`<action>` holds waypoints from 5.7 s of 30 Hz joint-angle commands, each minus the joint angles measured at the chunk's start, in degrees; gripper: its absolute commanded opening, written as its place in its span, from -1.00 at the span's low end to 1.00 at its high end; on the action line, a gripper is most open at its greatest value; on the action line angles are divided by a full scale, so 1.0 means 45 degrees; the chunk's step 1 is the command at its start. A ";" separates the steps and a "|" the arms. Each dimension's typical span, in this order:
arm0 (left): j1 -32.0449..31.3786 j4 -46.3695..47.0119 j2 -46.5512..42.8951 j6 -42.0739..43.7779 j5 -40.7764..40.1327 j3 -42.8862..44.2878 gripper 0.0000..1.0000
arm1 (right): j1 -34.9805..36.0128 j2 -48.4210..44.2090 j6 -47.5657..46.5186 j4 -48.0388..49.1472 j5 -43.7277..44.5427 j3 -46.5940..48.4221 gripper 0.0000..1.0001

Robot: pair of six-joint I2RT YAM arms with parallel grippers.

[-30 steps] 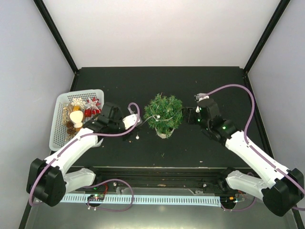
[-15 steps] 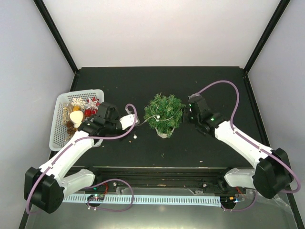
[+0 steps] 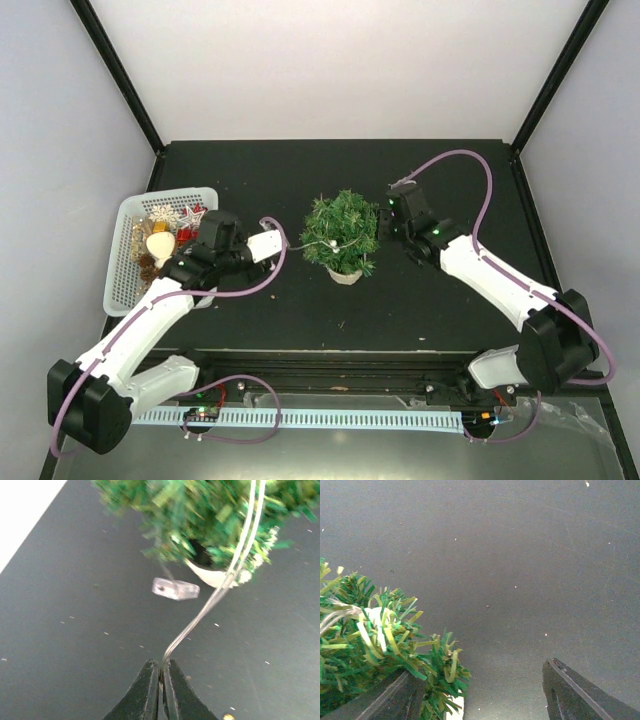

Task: Decorate the small christmas tree

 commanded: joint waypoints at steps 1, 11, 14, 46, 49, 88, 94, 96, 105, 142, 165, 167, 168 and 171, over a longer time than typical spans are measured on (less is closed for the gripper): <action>-0.0147 0.2182 -0.0054 0.0355 -0.1353 0.0711 -0.87 | -0.0077 0.0176 -0.0131 0.0355 0.0211 0.0439 0.32; -0.0571 0.4982 0.0726 0.0752 -0.2793 0.1063 -0.95 | -0.0076 0.0052 -0.0176 0.0362 0.0048 0.0446 0.32; -0.0586 0.4278 0.1016 -0.0064 -0.3028 0.1590 -0.95 | -0.0077 -0.0142 -0.0188 0.0264 0.0159 0.0413 0.33; 0.0430 -0.2208 0.9573 -0.3536 0.5178 1.1324 0.09 | 0.5393 -0.4238 0.3048 -0.4130 0.3891 -0.1679 0.41; 0.0450 -0.2882 0.9825 -0.3276 0.6441 1.1334 0.08 | 0.5238 -0.4144 0.2917 -0.4086 0.4299 -0.1571 0.43; -0.0117 -0.6466 0.5343 0.1467 0.9531 0.6148 -0.20 | -0.0152 0.1456 -0.0363 0.0399 0.0097 0.1976 0.49; -0.0287 -0.5853 0.4217 0.1126 0.9191 0.5192 -0.08 | -0.0293 0.2324 -0.0739 0.0425 0.0008 0.3336 0.51; -0.0312 -0.5551 0.3901 0.0849 0.8816 0.4995 -0.03 | -0.0427 0.2488 -0.0736 0.0140 0.0353 0.3900 0.51; -0.0125 -0.3762 0.2585 -0.0295 0.6542 0.4414 0.18 | -0.0863 0.1826 -0.0687 -0.0774 0.1811 0.4162 0.60; 0.2666 -0.9132 1.2990 0.0287 1.0267 1.3907 0.07 | 0.2852 -0.4415 -0.0093 -0.4237 -0.3587 -0.1685 0.47; 0.2071 -1.1253 1.1054 0.3743 1.0919 1.0045 0.00 | 0.0821 -0.0943 -0.0143 -0.2882 -0.1868 -0.0518 0.47; 0.2071 -1.1179 1.0736 0.3816 1.0909 0.9686 -0.01 | 0.0606 -0.0705 -0.0220 -0.2819 -0.1841 -0.0251 0.47; 0.2071 -1.1178 1.0568 0.3866 1.0927 0.9513 -0.01 | 0.0494 -0.0604 -0.0250 -0.2769 -0.1825 -0.0154 0.46; 0.2071 -1.1211 1.0074 0.4031 1.1010 0.9048 -0.01 | 0.0123 -0.0266 -0.0377 -0.2781 -0.1650 0.0312 0.47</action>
